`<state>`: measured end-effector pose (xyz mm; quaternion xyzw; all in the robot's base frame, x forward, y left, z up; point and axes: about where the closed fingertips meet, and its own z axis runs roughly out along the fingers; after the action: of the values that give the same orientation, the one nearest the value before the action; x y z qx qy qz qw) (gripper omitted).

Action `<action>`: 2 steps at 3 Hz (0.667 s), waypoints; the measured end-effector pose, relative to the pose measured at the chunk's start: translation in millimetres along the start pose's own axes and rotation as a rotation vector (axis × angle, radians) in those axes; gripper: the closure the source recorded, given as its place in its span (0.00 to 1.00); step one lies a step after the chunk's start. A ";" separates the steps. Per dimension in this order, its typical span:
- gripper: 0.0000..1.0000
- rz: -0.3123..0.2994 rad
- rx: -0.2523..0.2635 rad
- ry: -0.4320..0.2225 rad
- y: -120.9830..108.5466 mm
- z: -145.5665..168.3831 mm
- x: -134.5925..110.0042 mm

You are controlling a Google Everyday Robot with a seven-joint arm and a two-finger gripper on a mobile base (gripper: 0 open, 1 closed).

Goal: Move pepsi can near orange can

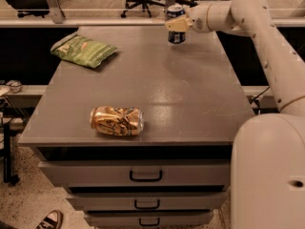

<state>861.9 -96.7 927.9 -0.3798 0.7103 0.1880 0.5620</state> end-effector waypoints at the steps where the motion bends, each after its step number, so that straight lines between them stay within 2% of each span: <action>1: 1.00 -0.001 -0.009 -0.006 4.3 0.1 -1.8; 2: 1.00 -0.001 -0.009 -0.005 4.4 1.2 -1.2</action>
Offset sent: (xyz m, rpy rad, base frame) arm -0.0030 0.0034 0.0010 0.0046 -0.0022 0.0095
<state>859.5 -92.6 928.0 -0.3821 0.7079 0.1918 0.5622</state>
